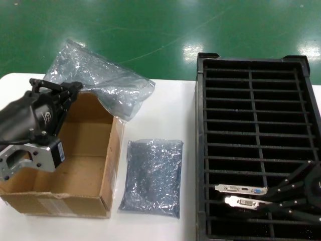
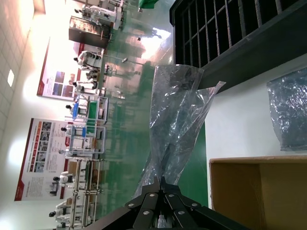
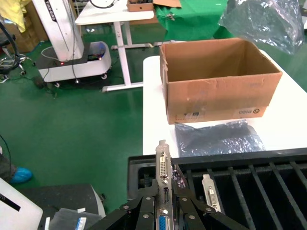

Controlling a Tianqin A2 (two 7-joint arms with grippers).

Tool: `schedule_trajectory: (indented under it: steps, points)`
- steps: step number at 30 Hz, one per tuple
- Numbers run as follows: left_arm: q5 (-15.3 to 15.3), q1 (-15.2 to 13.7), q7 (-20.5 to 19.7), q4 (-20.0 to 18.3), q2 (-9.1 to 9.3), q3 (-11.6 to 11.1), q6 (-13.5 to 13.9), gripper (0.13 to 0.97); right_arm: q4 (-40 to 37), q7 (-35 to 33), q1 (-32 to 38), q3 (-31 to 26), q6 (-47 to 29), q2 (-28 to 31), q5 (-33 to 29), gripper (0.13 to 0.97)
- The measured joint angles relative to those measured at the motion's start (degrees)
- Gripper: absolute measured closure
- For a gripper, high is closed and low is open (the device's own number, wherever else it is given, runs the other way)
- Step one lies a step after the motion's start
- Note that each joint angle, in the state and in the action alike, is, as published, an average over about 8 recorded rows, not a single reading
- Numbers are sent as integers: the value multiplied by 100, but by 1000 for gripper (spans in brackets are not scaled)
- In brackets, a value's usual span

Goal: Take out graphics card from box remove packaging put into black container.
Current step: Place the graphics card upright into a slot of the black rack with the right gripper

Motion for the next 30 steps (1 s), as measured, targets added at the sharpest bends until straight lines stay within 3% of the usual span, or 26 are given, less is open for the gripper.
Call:
schedule_trajectory:
  steps: [30]
  points:
    - [0, 0, 0, 0, 0, 0, 0, 959, -159, -87, 195, -96, -11, 125, -194, 915]
